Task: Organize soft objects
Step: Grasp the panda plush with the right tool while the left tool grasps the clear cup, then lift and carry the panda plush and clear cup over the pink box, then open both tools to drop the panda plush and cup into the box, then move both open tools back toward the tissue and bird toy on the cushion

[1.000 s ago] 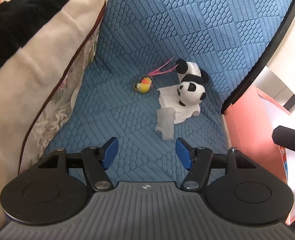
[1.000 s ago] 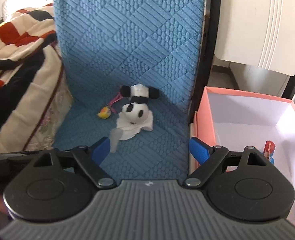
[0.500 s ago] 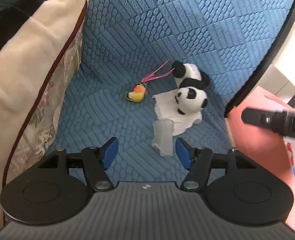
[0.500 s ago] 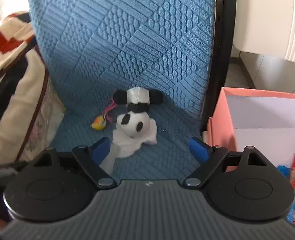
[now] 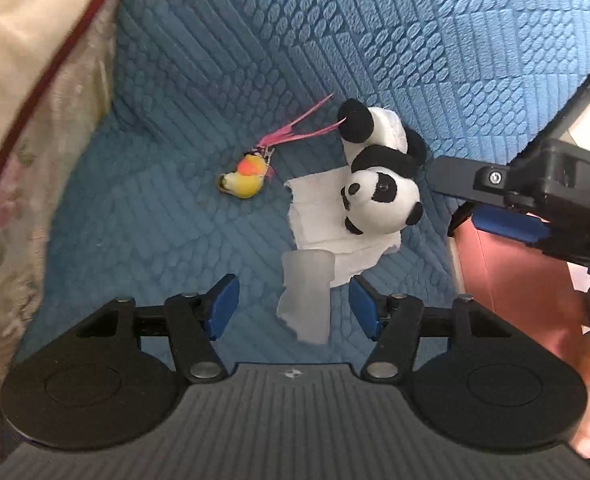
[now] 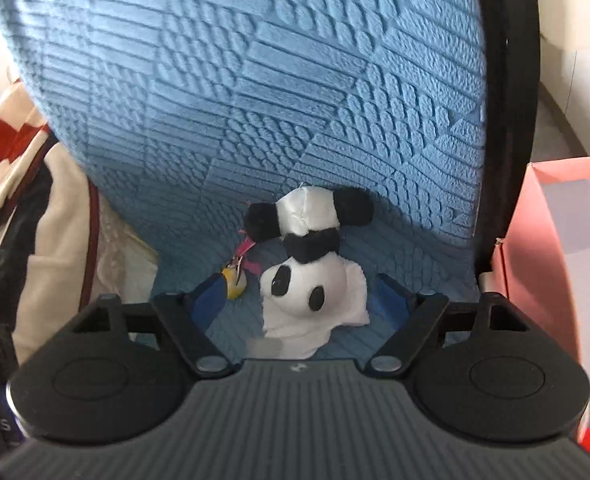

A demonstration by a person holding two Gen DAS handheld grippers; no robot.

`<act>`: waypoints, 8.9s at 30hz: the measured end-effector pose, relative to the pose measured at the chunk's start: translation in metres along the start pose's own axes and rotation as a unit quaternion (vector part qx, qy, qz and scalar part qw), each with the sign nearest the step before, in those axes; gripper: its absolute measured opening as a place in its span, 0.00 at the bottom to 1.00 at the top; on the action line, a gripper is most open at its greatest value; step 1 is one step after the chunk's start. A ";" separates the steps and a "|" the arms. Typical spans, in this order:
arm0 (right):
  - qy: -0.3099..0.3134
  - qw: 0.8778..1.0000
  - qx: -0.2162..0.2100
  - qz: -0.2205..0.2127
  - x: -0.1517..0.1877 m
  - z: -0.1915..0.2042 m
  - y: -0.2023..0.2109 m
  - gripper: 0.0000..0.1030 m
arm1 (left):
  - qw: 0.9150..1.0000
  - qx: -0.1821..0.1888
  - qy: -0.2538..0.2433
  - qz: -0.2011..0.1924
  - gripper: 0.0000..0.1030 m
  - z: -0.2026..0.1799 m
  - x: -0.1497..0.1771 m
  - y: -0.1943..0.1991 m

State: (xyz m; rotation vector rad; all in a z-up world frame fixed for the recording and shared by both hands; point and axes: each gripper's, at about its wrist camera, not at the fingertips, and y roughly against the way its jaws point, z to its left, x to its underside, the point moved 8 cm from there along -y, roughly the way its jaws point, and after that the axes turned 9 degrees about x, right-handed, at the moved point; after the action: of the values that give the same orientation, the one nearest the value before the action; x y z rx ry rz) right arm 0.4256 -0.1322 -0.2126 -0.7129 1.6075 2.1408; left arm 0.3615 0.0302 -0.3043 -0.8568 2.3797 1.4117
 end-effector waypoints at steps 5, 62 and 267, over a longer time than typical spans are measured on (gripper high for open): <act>-0.011 1.000 -0.019 0.014 -0.002 -0.001 -0.021 0.79 | 1.000 -0.002 0.006 0.008 0.62 0.000 -0.005 -0.017; 0.069 0.997 -0.011 0.016 0.005 0.026 -0.098 0.57 | 1.000 -0.023 0.005 -0.001 0.27 -0.010 -0.009 -0.031; 0.077 0.989 0.095 -0.084 0.146 -0.018 0.220 0.81 | 0.977 0.002 -0.125 -0.175 0.56 -0.127 0.083 0.229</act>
State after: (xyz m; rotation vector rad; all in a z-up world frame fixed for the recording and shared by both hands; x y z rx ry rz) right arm 0.1861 -0.2131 -0.1332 -0.9339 1.7330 1.8243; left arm 0.1692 -0.0273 -0.1166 -0.9749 1.9325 1.2859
